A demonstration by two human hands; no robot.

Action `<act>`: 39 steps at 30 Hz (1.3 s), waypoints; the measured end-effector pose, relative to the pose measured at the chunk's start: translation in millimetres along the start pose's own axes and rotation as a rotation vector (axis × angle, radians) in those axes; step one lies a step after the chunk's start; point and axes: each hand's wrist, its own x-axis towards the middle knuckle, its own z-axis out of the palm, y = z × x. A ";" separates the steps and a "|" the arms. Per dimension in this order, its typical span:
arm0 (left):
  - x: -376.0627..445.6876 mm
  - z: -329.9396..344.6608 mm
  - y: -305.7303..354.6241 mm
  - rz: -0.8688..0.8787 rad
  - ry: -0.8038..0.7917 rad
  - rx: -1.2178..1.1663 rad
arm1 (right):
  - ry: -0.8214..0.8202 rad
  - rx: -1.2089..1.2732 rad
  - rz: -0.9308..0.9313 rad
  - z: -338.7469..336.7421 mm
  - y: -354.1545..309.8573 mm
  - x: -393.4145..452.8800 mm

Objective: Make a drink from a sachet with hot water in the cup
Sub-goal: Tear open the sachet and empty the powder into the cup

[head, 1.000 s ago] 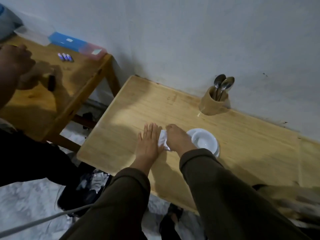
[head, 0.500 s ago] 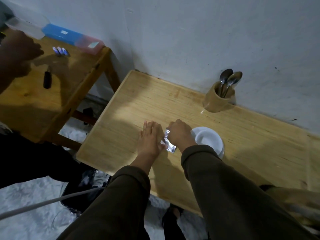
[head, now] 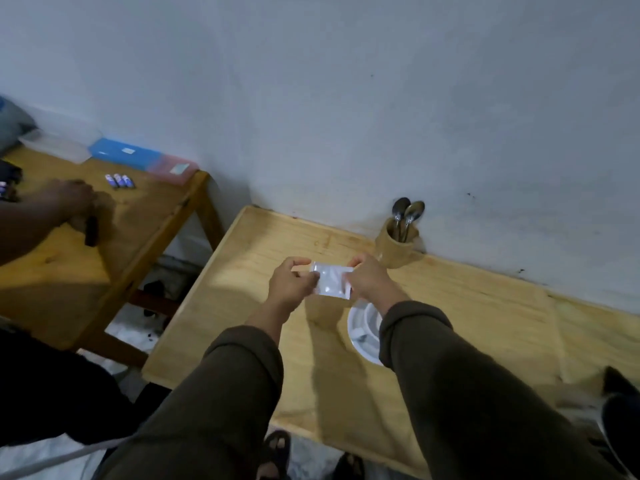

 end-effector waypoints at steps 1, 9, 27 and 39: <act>-0.8 1.4 9.2 -0.016 -0.010 -0.023 | 0.048 0.034 -0.012 -3.6 0.6 -5.3; -5.2 19.5 61.7 -0.051 -0.052 -0.135 | 0.148 -0.111 -0.371 -32.5 1.1 -41.0; -28.2 49.4 88.5 0.124 -0.306 -0.087 | 0.137 0.579 -0.032 -77.5 9.5 -65.8; -35.2 44.1 88.2 0.302 -0.369 0.131 | 0.331 0.223 -0.256 -101.2 -1.1 -66.4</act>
